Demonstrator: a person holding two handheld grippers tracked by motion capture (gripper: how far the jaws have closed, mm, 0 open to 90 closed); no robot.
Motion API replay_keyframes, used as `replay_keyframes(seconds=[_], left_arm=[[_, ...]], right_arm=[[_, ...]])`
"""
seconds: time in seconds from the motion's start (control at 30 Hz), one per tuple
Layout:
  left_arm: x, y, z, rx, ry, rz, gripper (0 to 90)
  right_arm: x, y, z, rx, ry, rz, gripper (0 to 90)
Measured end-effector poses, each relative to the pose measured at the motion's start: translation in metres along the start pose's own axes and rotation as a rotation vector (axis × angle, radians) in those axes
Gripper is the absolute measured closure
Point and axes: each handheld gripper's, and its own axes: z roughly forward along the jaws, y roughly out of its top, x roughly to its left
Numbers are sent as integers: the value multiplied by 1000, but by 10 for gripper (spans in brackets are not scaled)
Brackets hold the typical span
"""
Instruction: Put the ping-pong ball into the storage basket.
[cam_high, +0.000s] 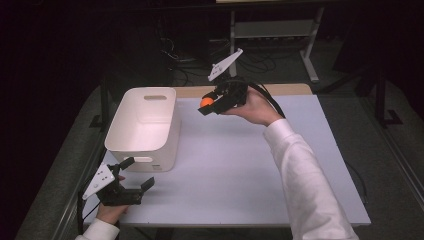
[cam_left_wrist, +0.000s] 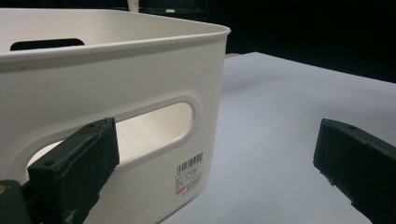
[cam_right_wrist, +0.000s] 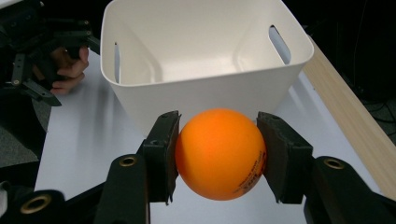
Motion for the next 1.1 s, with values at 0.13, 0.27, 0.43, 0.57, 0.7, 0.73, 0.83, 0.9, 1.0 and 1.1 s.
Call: replay_keyframes(seconds=[0.13,0.27,0.43,0.57,0.7,0.73,0.83,0.9,1.0,1.1], left_arm=[[0,0,0,-1,-1,2,0],[0,0,0,1,-1,3,0],[0,0,0,-12,-4,1,0],[0,0,0,-6,-2,1,0],[0,0,0,-5,-2,2,0],[0,0,0,-5,-3,3,0],[0,0,0,-7,-4,1,0],[0,0,0,-8,-6,1,0],[1,0,0,-7,-6,11,0],[1,0,0,-6,-8,19,0]], right_arm=[[3,10,1,-8,9,-18,497],[5,19,4,-8,14,-37,497],[8,34,10,-4,31,-52,497],[11,41,15,11,37,-69,497],[12,49,20,7,49,-79,497],[12,51,22,7,49,-83,497],[13,55,25,4,56,-85,497],[13,59,31,8,71,-88,497],[14,65,36,3,81,-92,497],[15,70,39,12,91,-97,497]])
